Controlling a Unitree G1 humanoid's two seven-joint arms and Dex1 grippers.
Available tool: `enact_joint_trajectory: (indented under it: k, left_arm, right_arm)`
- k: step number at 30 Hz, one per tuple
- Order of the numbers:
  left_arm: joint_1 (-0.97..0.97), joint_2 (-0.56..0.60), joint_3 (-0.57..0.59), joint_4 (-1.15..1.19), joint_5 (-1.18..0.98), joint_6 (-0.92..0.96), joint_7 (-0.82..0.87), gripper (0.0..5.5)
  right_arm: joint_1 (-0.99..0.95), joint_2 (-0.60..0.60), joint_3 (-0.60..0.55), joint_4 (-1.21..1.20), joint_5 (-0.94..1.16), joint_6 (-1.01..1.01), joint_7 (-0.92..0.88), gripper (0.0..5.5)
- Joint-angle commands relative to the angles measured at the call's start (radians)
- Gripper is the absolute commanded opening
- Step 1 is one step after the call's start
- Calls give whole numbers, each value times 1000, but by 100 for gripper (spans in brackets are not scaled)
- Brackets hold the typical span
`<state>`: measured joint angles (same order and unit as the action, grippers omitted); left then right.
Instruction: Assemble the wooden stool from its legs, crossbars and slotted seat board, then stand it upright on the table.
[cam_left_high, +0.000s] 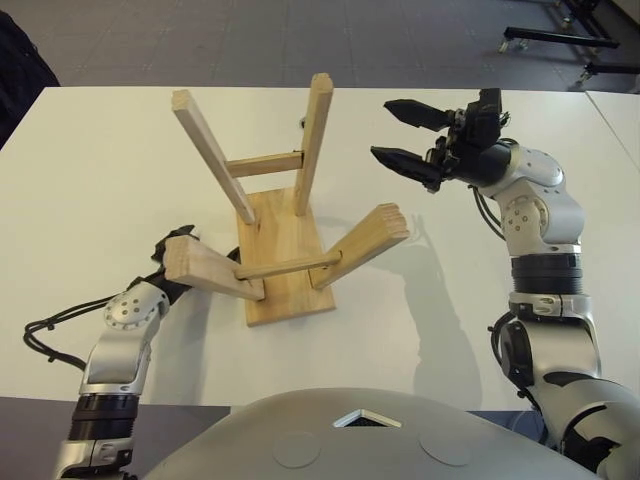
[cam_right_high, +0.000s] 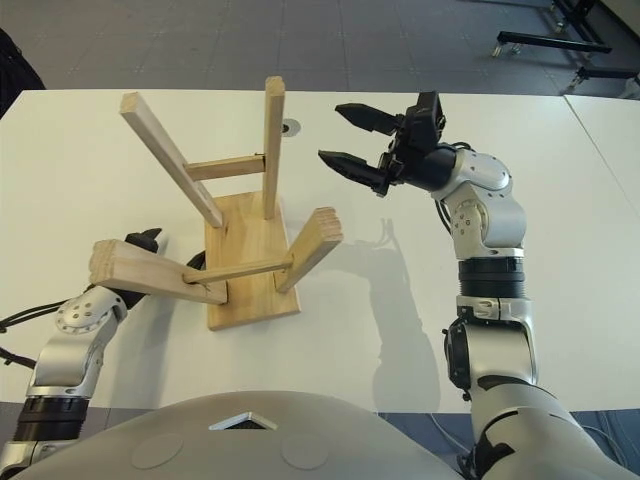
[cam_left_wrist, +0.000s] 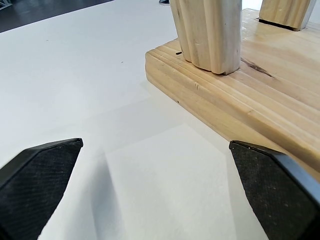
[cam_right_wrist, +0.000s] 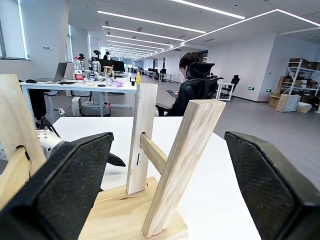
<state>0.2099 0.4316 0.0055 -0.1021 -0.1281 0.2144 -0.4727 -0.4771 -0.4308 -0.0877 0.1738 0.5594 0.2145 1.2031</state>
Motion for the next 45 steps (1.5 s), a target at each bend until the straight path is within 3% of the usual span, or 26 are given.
enact_joint_trajectory:
  k: [1, 10, 14, 21, 25, 29, 34, 45]
  left_arm:
    - [-71, -9, -49, 118, 34, 12, -19, 540]
    - [-162, -57, -55, 201, 22, -19, 5, 540]
    - [-125, -10, 24, 170, -8, -34, -9, 540]
    - [-18, 154, 480, -76, -294, -54, -123, 540]
    - [98, 177, 639, -232, -531, -5, -265, 540]
    - [200, 156, 598, -352, -620, 38, -343, 540]
    - [176, 151, 521, -397, -631, 58, -337, 540]
    - [240, 182, 572, -507, -792, 130, -374, 540]
  right_arm:
    - [46, 9, -8, -30, -3, -19, -27, 411]
    - [86, 0, -37, -46, 6, -48, -56, 411]
    - [133, 3, -57, -83, 13, -57, -79, 411]
    - [312, -79, -146, -226, 164, 65, -19, 411]
    - [387, -171, -207, -292, 307, 215, 48, 411]
    - [392, -198, -191, -329, 373, 310, 69, 411]
    - [343, -173, -144, -321, 363, 322, 61, 411]
    - [365, -176, -129, -336, 367, 330, 77, 411]
